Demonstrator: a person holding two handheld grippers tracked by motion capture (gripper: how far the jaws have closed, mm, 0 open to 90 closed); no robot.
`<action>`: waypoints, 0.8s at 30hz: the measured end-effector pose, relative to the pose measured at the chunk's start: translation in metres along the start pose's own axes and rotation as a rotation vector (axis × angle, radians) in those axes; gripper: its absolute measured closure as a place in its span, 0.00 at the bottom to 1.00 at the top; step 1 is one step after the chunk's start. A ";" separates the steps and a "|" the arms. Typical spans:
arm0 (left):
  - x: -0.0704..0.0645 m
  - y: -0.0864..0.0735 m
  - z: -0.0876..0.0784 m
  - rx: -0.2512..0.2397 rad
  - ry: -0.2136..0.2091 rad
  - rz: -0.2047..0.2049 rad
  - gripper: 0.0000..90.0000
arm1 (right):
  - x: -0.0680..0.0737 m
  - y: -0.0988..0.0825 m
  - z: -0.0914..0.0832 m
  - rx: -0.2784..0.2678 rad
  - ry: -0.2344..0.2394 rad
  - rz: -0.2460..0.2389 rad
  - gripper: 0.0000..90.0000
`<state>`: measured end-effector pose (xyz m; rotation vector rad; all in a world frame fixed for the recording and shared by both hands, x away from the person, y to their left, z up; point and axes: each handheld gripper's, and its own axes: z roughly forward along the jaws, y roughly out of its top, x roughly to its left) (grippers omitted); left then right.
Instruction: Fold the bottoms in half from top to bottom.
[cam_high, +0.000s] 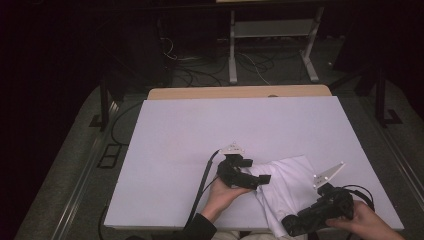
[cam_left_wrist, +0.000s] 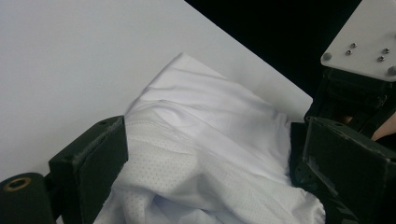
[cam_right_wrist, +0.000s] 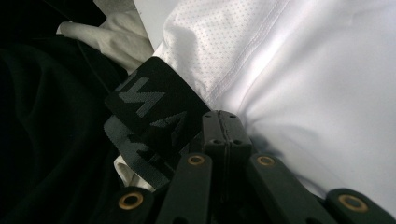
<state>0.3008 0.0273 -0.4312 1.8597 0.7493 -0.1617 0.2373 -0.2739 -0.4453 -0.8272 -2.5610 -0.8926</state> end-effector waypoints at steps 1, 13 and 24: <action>0.000 0.000 0.000 0.000 0.001 0.000 0.06 | 0.001 0.001 -0.002 -0.002 -0.002 -0.001 0.98; 0.005 0.001 0.000 0.009 0.015 0.000 0.06 | 0.000 0.020 -0.032 -0.125 -0.058 -0.043 0.80; 0.010 0.000 0.000 0.029 0.028 -0.003 0.06 | -0.014 0.038 -0.042 -0.183 -0.148 -0.022 0.51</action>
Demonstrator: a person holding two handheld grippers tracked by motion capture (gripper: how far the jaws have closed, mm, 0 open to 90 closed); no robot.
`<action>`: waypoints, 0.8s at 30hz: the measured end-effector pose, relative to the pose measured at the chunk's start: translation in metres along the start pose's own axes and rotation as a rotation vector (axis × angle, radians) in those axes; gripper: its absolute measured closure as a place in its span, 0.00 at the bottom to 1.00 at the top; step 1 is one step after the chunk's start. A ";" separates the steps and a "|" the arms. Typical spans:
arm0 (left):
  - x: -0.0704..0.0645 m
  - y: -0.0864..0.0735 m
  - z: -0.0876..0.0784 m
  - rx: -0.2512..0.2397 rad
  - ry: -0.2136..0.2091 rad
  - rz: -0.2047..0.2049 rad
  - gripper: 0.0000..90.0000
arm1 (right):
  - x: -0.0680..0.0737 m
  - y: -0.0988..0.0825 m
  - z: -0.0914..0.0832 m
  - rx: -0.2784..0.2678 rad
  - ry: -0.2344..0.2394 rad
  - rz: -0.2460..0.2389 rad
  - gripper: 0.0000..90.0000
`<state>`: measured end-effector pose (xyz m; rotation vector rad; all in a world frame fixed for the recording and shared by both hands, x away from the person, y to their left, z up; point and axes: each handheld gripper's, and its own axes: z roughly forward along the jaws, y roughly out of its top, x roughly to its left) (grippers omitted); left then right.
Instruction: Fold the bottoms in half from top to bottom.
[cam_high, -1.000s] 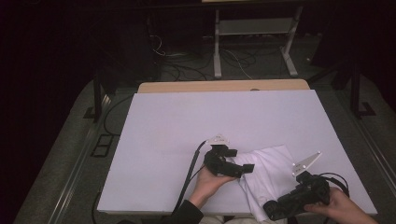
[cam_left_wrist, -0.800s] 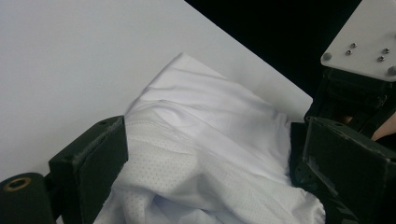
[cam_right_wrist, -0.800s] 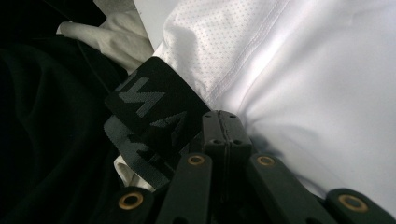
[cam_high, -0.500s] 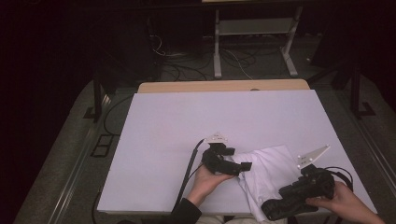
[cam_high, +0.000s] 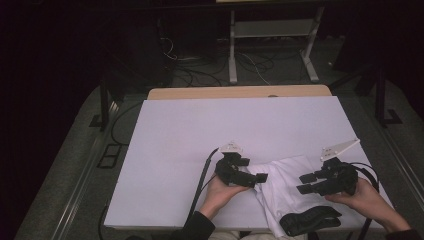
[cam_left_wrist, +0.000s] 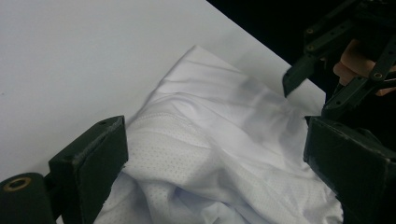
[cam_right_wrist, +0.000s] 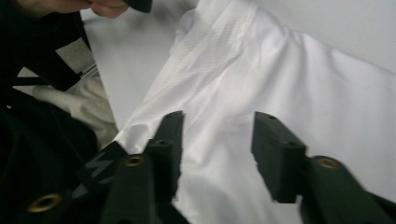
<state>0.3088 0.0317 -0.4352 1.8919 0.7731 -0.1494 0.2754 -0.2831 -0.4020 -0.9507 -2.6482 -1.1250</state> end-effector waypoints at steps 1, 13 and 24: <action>0.001 0.000 0.000 0.000 0.001 -0.001 0.06 | -0.002 0.001 0.000 -0.002 -0.007 0.002 0.49; 0.008 0.000 0.001 0.025 0.014 -0.003 0.06 | -0.027 0.005 -0.006 -0.064 -0.021 0.030 0.17; 0.018 0.004 0.005 0.028 0.023 -0.039 0.06 | -0.054 0.008 -0.008 -0.092 -0.063 0.065 0.17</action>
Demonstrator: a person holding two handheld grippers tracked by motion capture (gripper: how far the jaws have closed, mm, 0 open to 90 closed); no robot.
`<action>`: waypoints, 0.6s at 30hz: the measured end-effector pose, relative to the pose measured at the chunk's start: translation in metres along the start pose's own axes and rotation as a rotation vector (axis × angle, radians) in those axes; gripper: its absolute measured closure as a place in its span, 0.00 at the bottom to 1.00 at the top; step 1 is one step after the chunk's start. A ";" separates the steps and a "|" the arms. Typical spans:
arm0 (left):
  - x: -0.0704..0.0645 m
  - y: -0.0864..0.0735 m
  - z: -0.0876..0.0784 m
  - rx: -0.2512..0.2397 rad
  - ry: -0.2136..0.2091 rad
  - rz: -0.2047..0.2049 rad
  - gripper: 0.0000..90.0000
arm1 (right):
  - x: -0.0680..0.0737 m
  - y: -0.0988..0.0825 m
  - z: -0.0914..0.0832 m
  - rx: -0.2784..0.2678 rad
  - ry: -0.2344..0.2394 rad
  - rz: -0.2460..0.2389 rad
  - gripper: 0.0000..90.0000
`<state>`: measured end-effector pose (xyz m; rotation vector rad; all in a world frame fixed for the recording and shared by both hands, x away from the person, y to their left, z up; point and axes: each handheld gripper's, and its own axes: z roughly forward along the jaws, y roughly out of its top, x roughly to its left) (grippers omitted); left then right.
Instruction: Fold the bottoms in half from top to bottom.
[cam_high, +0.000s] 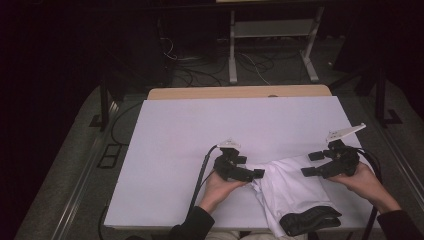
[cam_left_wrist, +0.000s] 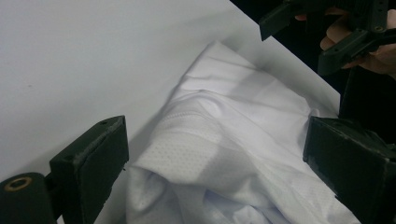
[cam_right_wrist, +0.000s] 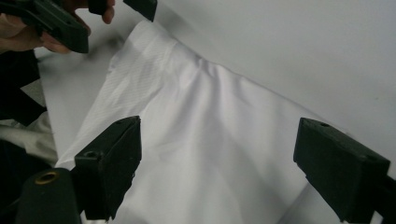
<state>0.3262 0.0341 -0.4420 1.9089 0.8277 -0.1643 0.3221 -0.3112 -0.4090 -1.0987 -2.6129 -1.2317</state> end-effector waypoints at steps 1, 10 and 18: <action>0.001 0.001 0.000 0.002 0.001 -0.001 0.07 | -0.003 0.000 0.000 -0.003 -0.002 0.004 0.17; 0.013 0.007 0.001 -0.021 0.015 -0.051 0.09 | -0.023 0.000 0.000 -0.039 -0.026 0.041 0.19; 0.023 0.005 0.004 -0.002 0.029 -0.079 0.12 | -0.037 0.004 0.000 -0.049 -0.051 0.058 0.21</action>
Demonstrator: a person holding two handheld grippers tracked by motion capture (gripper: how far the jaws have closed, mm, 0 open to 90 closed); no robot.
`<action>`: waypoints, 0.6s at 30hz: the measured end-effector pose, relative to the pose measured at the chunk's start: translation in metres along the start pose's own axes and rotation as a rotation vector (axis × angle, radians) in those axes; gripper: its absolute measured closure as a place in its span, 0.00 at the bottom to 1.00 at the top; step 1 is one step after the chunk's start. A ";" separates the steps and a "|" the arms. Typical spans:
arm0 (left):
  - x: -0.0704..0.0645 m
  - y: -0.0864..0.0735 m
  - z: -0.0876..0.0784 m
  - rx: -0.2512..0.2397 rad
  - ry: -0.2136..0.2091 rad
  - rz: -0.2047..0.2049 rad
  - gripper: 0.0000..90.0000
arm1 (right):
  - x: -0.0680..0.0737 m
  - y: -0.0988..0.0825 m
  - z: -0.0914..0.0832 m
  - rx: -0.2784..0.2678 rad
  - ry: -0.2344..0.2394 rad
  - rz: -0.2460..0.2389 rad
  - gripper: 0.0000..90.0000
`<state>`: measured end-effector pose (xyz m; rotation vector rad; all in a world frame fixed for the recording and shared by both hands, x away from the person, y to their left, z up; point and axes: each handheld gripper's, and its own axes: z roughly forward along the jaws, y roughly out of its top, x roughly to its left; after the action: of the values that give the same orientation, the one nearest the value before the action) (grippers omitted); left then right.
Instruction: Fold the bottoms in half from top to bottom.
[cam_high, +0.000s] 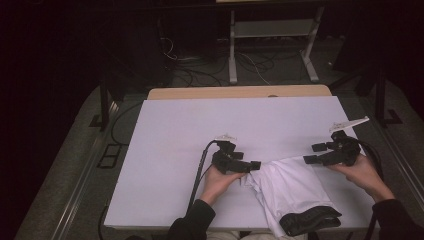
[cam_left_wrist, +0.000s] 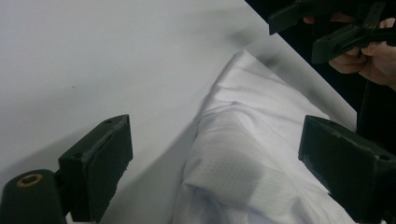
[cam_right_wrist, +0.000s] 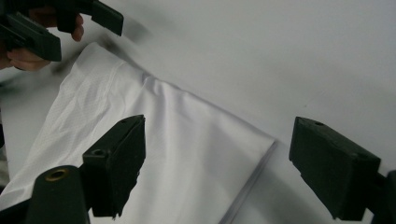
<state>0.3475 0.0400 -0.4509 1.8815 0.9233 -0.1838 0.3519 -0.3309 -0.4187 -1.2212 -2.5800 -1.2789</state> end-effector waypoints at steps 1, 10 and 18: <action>0.001 0.000 0.000 0.002 -0.001 -0.003 0.13 | -0.002 0.000 0.001 -0.002 -0.004 0.002 0.21; 0.002 -0.003 0.005 0.052 -0.012 -0.002 0.17 | -0.022 -0.001 0.013 0.021 -0.014 0.036 0.35; 0.001 -0.006 0.007 0.088 -0.039 0.011 0.37 | -0.034 -0.002 0.027 0.072 0.011 0.042 0.53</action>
<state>0.3463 0.0358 -0.4591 1.9571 0.8912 -0.2574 0.3824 -0.3353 -0.4491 -1.2452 -2.5548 -1.1704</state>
